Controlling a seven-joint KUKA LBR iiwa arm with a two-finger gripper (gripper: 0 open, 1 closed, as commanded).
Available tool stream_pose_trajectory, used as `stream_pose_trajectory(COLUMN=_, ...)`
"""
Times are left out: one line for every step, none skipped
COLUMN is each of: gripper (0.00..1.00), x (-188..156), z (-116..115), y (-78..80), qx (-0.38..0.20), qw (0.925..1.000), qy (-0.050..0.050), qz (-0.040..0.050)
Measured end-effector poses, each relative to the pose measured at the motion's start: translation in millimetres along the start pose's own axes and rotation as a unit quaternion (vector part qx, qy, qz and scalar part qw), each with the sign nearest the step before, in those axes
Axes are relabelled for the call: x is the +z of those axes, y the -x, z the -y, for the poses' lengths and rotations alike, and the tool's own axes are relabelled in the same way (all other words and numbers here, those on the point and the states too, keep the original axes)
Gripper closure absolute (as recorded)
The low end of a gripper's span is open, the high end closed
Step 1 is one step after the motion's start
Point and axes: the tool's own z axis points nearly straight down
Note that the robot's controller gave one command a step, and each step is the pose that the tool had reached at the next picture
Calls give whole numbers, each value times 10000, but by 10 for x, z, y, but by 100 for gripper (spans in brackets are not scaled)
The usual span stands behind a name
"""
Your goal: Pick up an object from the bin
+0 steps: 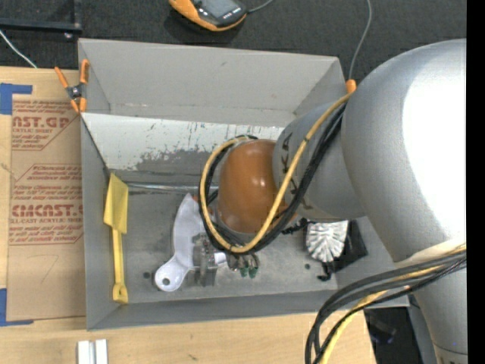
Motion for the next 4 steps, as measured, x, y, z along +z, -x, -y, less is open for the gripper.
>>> stream_pose_trajectory(gripper=100, x=0, z=0, y=0, qx=0, qw=10000, qy=0, qz=0)
stream_pose_trajectory(gripper=100, x=-11, z=0, y=-1, qx=0, qw=10000, qy=1, qz=2)
stream_pose_trajectory(gripper=100, x=-66, z=0, y=-4, qx=1, qw=10000, qy=0, qz=-1)
stream_pose_trajectory(gripper=100, x=-164, z=-1, y=-13, qx=1, qw=10000, qy=0, qz=-12)
